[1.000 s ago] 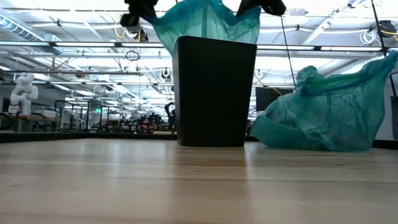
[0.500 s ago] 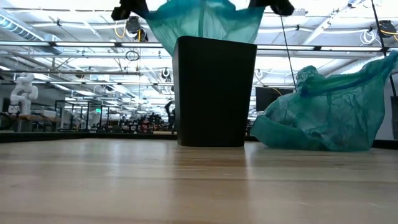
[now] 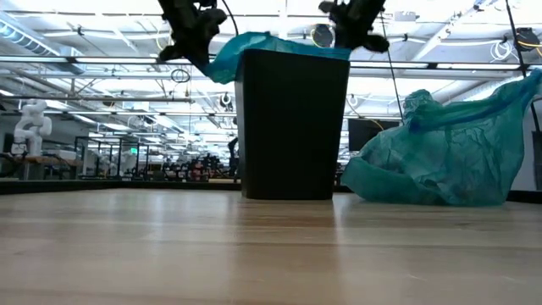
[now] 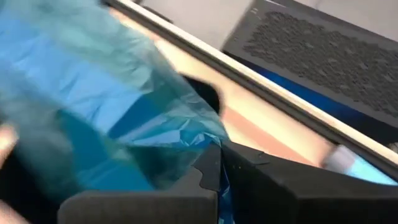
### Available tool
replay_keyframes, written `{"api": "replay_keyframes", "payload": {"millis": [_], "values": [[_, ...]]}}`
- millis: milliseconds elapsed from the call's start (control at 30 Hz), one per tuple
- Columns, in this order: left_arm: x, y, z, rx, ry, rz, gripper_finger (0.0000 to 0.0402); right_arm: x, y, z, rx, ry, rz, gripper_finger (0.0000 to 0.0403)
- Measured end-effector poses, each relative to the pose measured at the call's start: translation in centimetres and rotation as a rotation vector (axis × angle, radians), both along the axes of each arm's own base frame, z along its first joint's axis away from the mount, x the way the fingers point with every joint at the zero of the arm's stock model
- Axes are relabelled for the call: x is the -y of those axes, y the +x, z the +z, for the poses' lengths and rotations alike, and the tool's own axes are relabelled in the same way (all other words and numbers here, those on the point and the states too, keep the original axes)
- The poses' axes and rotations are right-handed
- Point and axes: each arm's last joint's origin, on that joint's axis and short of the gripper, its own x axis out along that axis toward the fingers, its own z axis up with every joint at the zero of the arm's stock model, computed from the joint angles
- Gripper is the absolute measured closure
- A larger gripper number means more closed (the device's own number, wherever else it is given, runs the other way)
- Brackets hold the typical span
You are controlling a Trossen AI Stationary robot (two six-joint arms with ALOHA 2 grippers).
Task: Place trash/remove bag and relplace
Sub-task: Put the blue trash bag into the black trash bin
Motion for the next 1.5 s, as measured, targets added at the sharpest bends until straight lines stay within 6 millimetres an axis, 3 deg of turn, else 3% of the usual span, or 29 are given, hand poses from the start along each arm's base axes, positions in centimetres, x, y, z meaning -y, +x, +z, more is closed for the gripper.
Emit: {"api": "replay_keyframes", "payload": {"millis": [300,533,667,1033,1300,1500], "values": [[-1.6,0.4,-1.2,-0.036,0.018,0.072,0.0401,4.5,1.7,-4.3,-0.09,0.118,-0.007,0.0403],[-2.0,1.0,-4.2,-0.24,-0.121,0.031,0.0401,5.2,1.6,-6.1,-0.177,0.222,-0.013,0.0403],[-2.1,1.9,-5.3,-0.269,-0.162,-0.005,0.0401,5.6,0.9,-6.7,-0.212,0.292,-0.014,0.0403],[-0.6,2.7,-5.5,-0.25,-0.249,-0.136,0.0401,4.7,0.7,-6.8,-0.237,0.389,0.06,0.0403],[0.7,2.6,-4.6,-0.238,-0.228,-0.177,0.039,3.1,-0.4,-4.6,-0.195,0.332,0.108,0.0403],[0.6,2.7,-4.6,-0.23,-0.208,-0.194,0.0387,3.3,-0.5,-4.4,-0.194,0.296,0.125,0.0403]]}}
